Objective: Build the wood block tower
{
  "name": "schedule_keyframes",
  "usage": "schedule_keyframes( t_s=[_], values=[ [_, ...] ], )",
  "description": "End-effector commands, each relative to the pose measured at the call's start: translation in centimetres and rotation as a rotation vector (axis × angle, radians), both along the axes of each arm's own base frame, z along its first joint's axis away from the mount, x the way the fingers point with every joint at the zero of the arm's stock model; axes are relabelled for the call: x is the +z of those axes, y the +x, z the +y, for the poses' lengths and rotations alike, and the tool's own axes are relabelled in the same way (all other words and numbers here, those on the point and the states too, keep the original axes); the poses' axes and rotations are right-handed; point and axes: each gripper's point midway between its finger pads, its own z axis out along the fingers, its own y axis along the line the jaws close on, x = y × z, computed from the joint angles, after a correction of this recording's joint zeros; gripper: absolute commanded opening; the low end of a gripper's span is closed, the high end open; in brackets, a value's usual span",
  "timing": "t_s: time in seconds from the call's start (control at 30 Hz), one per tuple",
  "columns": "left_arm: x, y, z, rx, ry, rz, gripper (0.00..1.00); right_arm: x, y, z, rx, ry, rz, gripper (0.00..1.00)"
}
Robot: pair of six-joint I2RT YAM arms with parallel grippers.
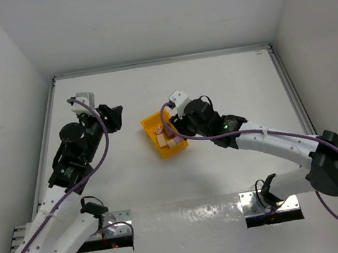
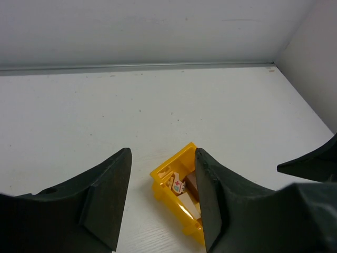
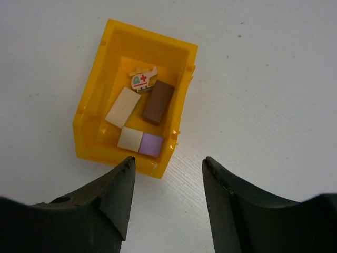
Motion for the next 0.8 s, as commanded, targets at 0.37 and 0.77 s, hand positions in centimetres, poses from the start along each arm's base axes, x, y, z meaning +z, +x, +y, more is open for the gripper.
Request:
schedule_keyframes(
  t_s=[0.37, 0.77],
  values=[
    [1.8, 0.0, 1.6, 0.068, -0.037, -0.051, 0.09, 3.8, 0.6, 3.2, 0.057, 0.083, -0.090, 0.00],
    [2.5, -0.8, 6.2, 0.294, -0.088, -0.066, 0.15, -1.6, 0.7, 9.8, 0.121, -0.019, 0.015, 0.60]
  ],
)
